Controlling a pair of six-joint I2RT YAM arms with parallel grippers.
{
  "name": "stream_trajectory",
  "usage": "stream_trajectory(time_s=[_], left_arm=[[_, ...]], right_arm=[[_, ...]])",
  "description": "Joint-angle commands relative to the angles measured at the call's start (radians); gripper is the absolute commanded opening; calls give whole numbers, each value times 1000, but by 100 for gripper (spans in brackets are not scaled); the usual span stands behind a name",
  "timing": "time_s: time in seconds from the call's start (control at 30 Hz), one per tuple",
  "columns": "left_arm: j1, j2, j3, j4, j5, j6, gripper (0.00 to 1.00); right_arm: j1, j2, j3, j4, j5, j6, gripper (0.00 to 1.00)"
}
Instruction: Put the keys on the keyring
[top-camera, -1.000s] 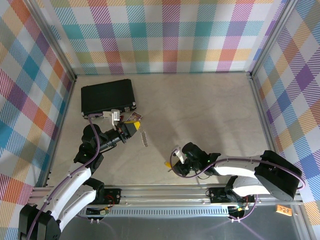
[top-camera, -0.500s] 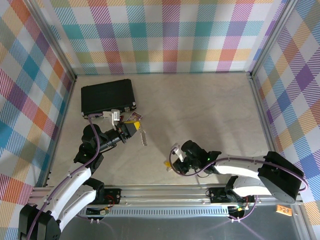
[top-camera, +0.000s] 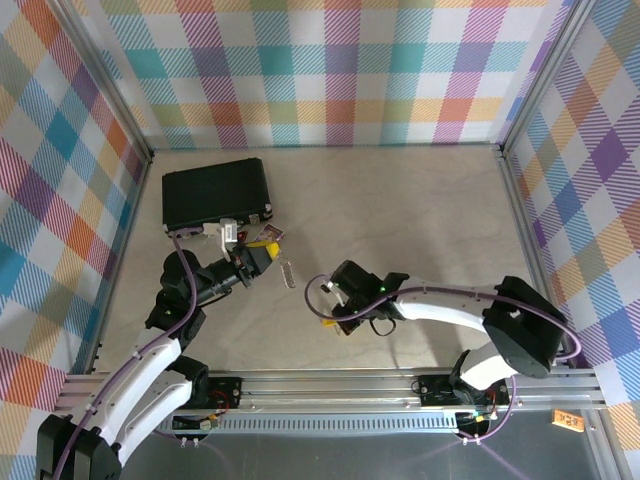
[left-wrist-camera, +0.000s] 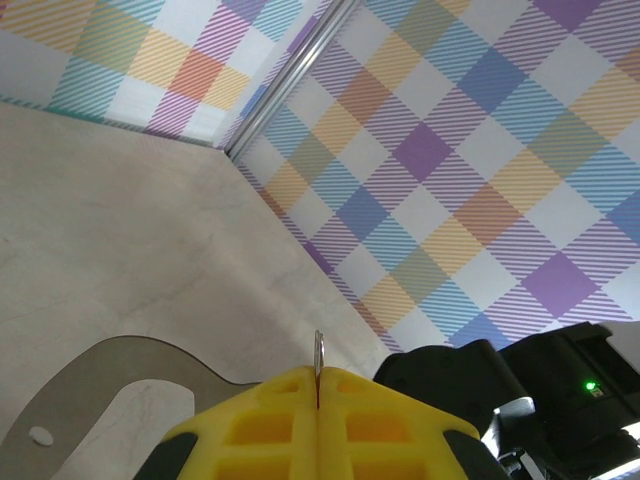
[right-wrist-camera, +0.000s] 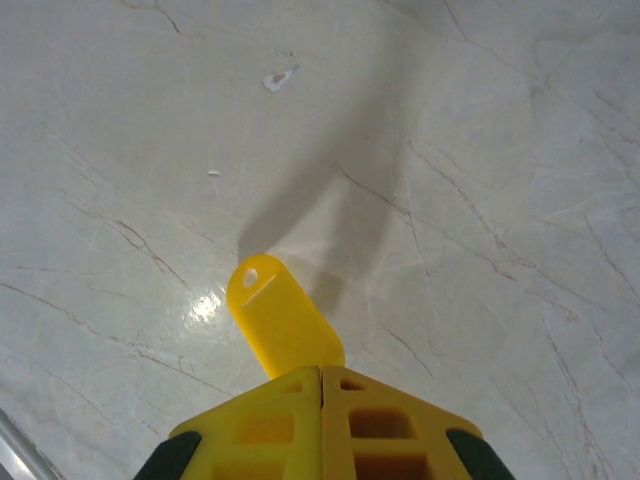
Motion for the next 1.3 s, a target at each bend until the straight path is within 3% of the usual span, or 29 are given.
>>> stream_trajectory(time_s=[0.0, 0.43, 0.77, 1.27], left_arm=[[15, -30, -5, 31, 2, 15, 0], [15, -50, -4, 30, 1, 11, 0], [16, -47, -3, 26, 3, 14, 0], [16, -40, 1, 27, 4, 11, 0]], right_arm=[[18, 40, 70, -192, 12, 30, 0], [70, 176, 218, -461, 39, 17, 0], [83, 196, 230, -438, 38, 18, 0], [83, 36, 127, -329, 27, 83, 37]])
